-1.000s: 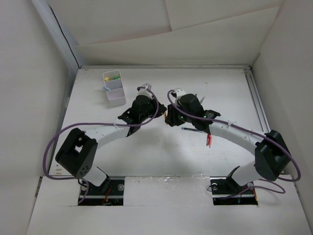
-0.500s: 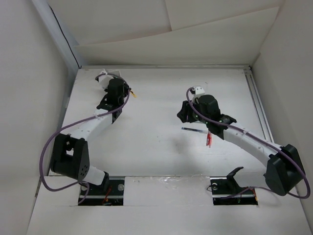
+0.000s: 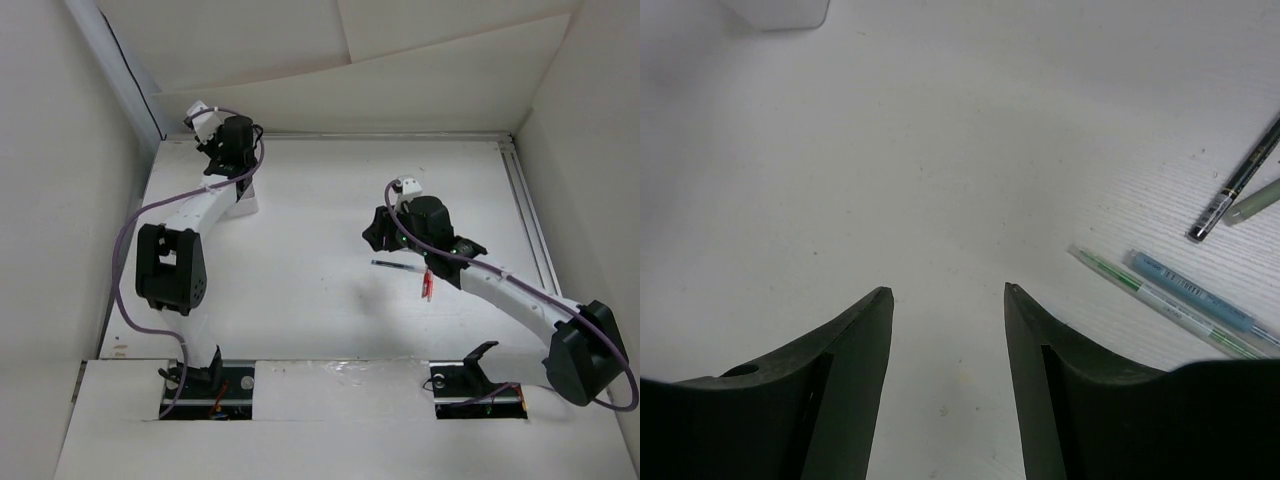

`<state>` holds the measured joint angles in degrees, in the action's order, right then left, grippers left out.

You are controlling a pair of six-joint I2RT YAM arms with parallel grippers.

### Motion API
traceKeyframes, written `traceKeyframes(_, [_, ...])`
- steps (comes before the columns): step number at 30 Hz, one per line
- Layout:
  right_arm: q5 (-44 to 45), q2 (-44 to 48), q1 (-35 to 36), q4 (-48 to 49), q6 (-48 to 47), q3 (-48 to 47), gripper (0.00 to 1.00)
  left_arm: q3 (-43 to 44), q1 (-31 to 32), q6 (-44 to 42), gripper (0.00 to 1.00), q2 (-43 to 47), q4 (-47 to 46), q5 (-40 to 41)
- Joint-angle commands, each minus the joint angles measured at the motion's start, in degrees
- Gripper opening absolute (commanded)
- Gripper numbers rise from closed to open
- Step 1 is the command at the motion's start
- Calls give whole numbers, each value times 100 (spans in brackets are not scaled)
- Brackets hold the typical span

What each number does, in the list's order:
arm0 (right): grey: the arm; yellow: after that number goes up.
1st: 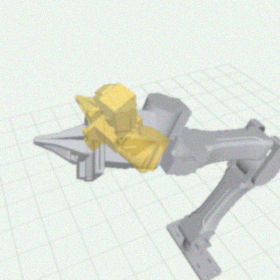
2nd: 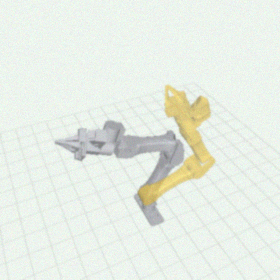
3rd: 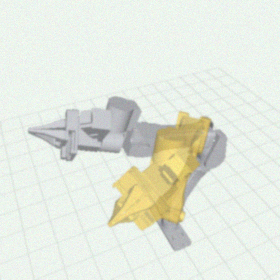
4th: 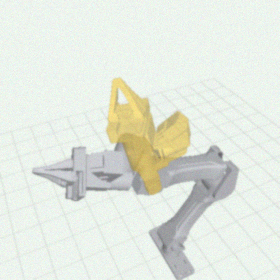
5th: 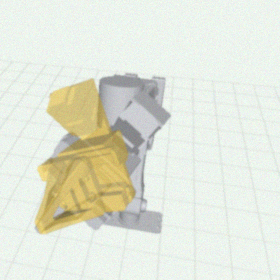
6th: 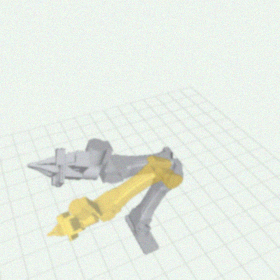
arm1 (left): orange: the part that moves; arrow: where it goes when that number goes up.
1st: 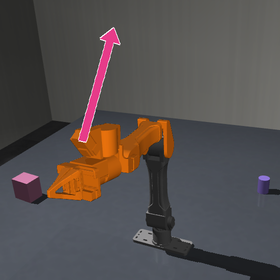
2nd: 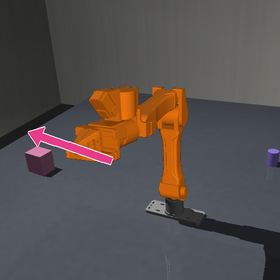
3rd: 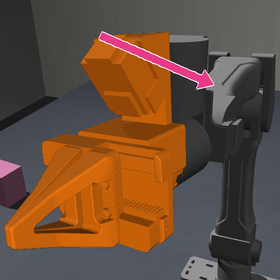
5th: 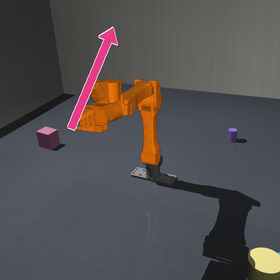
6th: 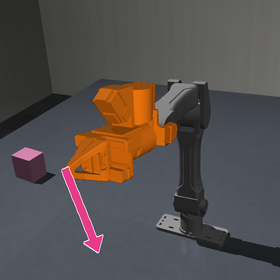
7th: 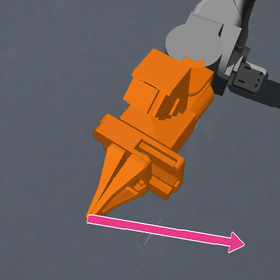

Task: Sort the stationery into containers
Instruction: Place the pen in the storage box.

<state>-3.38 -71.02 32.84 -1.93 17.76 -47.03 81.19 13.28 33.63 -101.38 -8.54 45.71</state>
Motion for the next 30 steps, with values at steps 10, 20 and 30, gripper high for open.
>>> traceKeyframes(10, [-111, 124, 161, 378, -80, -44, 54, 757, 8, -946, 0, -909, -78, 1018])
traceKeyframes(20, [-278, 229, 214, 378, -132, -44, 54, 995, 8, -1412, 0, -1243, -473, 1212])
traceKeyframes(30, [-278, 282, 214, 378, -132, -44, 54, 925, 8, -1403, 0, -1481, -597, 1265])
